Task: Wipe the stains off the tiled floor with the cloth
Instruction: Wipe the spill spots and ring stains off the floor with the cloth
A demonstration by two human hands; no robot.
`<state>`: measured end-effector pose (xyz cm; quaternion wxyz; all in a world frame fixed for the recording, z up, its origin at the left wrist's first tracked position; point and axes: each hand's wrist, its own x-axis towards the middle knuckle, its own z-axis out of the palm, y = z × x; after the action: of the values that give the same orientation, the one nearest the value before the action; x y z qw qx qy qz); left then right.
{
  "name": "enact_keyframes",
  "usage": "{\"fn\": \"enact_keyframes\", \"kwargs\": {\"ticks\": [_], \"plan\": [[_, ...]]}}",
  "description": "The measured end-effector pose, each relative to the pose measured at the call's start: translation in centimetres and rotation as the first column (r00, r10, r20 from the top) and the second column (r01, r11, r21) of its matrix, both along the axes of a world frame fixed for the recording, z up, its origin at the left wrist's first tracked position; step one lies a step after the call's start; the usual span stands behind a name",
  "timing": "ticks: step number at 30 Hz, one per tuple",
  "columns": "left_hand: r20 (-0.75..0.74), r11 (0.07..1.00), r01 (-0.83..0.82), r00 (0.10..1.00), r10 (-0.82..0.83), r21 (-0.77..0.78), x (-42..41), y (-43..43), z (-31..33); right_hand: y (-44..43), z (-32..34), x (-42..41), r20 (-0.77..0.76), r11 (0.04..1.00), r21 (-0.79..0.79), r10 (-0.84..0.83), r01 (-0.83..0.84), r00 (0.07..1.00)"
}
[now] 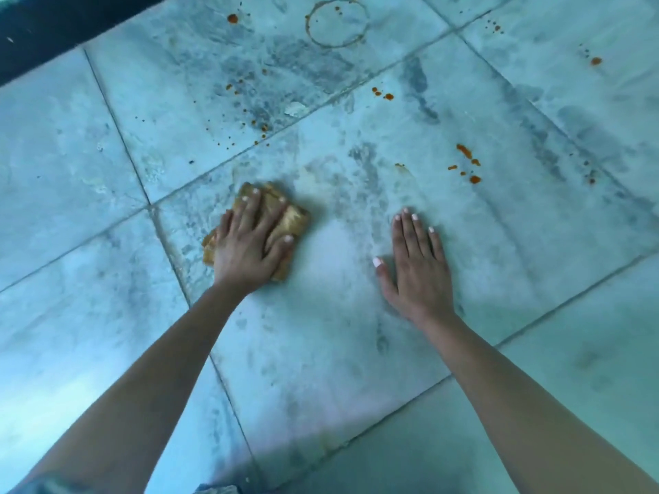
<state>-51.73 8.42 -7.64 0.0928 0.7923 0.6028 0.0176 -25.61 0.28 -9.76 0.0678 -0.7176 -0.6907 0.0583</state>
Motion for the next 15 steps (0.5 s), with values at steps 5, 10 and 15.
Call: {"fn": "enact_keyframes", "kwargs": {"ticks": [5, 10, 15], "plan": [[-0.022, 0.985, -0.165, 0.986, 0.164, -0.057, 4.5, 8.8, 0.3, 0.0, -0.2, 0.1, -0.006, 1.000, 0.016, 0.009, -0.009, 1.000], [-0.051, 0.970, 0.241, 0.969, -0.242, -0.030, 7.6, 4.8, 0.1, 0.0, -0.1, 0.1, -0.010, 0.999, 0.033, 0.007, -0.006, 1.000], [-0.027, 0.996, 0.077, 0.997, -0.078, -0.040, 1.0, 3.4, 0.2, -0.1, 0.0, 0.0, 0.001, 0.999, 0.037, -0.004, 0.004, 1.000]]}}
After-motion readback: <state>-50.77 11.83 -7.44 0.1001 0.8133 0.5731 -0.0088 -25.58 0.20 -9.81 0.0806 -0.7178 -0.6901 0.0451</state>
